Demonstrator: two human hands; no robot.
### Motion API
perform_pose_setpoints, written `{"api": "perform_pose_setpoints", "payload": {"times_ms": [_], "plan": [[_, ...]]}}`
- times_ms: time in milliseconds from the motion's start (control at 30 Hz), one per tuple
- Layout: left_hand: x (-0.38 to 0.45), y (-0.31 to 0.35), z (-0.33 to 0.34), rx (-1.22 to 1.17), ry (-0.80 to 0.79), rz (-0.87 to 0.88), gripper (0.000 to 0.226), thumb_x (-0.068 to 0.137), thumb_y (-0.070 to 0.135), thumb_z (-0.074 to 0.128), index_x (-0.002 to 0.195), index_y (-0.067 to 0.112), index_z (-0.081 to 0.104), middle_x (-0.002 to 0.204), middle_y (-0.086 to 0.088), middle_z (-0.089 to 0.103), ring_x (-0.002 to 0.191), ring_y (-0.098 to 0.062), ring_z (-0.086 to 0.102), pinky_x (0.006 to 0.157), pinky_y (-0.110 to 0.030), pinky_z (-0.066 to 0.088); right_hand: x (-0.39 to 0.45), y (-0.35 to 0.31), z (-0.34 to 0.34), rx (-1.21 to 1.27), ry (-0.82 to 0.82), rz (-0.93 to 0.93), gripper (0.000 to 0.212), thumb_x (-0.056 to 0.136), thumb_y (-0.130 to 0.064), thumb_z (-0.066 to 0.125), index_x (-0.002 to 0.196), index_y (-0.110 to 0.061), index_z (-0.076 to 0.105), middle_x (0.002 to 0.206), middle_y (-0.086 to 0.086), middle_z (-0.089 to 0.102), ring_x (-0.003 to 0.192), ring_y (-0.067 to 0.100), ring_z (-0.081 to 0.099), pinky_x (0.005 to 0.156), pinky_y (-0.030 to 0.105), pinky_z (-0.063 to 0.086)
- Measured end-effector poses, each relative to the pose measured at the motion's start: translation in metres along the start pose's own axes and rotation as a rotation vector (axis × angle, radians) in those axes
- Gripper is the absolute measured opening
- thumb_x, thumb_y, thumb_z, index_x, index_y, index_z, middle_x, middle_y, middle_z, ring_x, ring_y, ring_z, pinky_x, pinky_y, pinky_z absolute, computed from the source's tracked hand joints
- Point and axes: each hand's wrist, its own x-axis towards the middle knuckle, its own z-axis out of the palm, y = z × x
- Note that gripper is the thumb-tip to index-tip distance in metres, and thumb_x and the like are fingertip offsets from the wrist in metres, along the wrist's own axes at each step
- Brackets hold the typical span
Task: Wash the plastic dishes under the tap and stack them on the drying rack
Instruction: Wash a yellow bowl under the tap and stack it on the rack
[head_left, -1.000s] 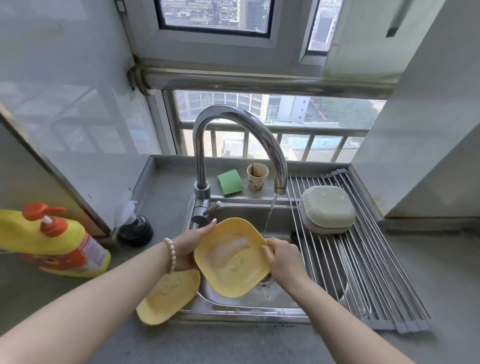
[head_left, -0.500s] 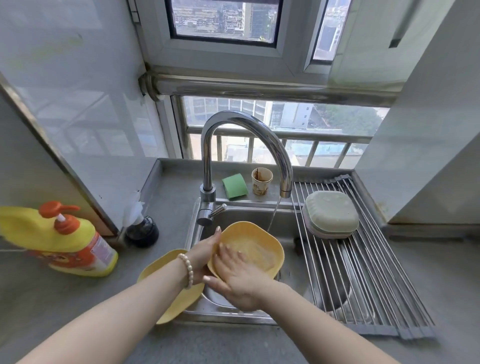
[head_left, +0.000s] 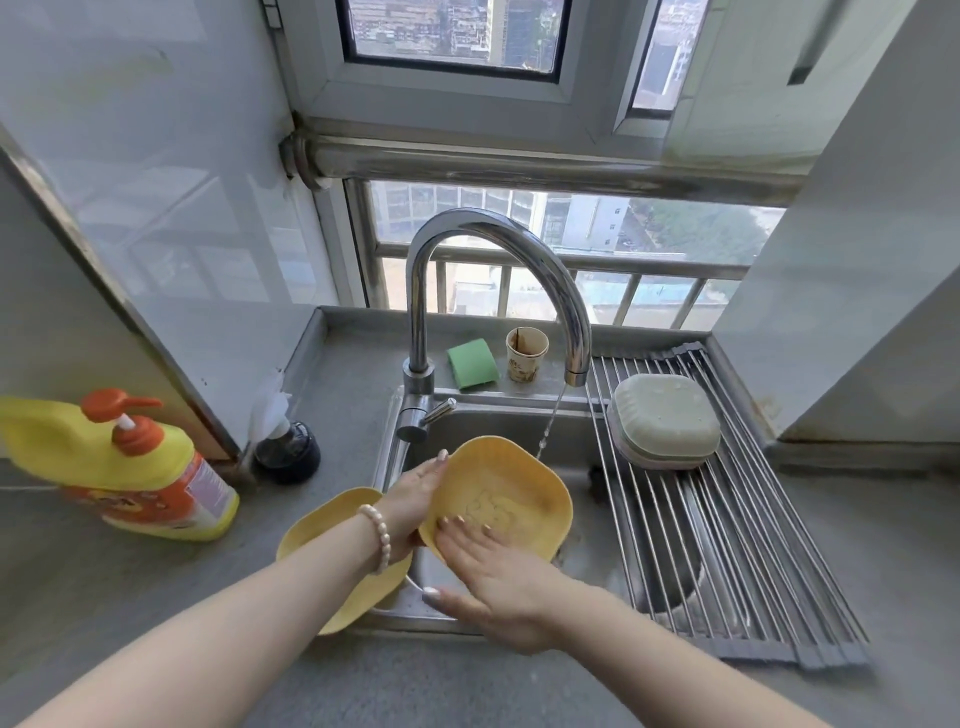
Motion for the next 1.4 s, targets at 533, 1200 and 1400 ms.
{"api": "perform_pose_setpoints", "payload": {"times_ms": [533,1200,1400], "plan": [[-0.001,-0.002,-0.012,0.012,0.056,0.038,0.028,0.098,0.038,0.039,0.108,0.019,0.057,0.095,-0.009,0.066,0.076,-0.024,0.065,0.049,-0.029,0.054,0.009,0.038,-0.014,-0.173,0.154,0.221,0.134,0.050,-0.086,-0.027,0.152,-0.007,0.010,0.160,0.012,0.004,0.147,0.023,0.004,0.120,0.038,-0.001],[-0.007,0.007,-0.011,0.097,0.157,0.102,0.030,0.099,0.037,0.038,0.098,0.016,0.059,0.089,-0.009,0.065,0.078,-0.024,0.063,0.067,-0.036,0.054,-0.004,0.014,-0.008,-0.117,-0.026,-0.038,0.112,0.068,-0.082,-0.008,0.152,-0.010,0.011,0.160,0.009,0.006,0.147,0.021,0.002,0.120,0.036,0.002],[-0.005,-0.006,-0.001,0.012,0.089,0.014,0.034,0.098,0.040,0.039,0.113,0.015,0.057,0.097,-0.012,0.065,0.079,-0.026,0.064,0.060,-0.033,0.054,0.030,0.029,-0.022,-0.103,0.157,0.219,0.124,0.054,-0.084,-0.016,0.152,-0.009,-0.005,0.159,0.010,-0.012,0.147,0.020,-0.012,0.119,0.037,-0.006]]}}
